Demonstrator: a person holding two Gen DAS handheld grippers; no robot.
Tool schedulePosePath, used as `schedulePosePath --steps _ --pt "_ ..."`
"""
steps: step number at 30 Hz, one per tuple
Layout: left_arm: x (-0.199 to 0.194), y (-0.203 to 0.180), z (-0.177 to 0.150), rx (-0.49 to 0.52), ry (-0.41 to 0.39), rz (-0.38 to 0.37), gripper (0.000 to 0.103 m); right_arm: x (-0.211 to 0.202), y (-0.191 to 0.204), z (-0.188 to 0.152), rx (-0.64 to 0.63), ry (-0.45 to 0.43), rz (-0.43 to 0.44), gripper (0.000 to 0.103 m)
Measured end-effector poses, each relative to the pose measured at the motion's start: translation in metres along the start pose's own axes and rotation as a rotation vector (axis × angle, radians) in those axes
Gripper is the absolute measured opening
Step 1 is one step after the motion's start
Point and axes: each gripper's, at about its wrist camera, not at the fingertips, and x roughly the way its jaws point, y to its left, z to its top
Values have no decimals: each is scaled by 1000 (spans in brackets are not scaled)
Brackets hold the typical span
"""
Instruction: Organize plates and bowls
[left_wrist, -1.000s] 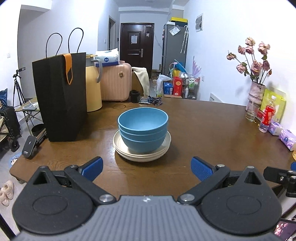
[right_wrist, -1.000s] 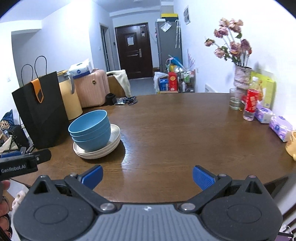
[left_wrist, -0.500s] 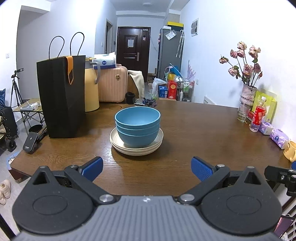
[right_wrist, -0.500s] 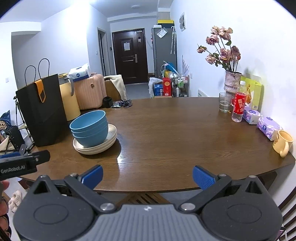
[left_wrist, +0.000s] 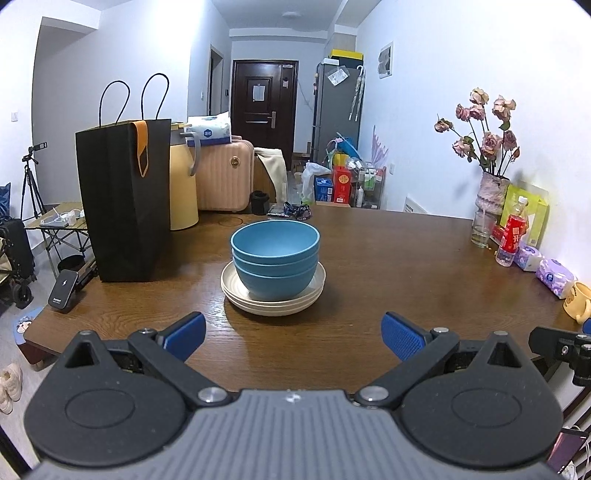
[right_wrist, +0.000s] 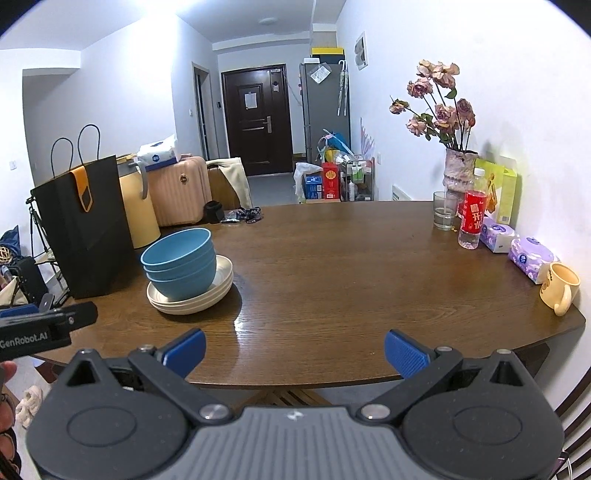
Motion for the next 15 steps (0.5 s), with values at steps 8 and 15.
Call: schedulePosePath --steps 8,15 --pt "-3 3 0 1 -8 -1 103 -3 0 0 0 -7 -3 103" --pt "-6 3 0 2 -14 -5 103 -6 -1 -1 4 -13 -6 103"
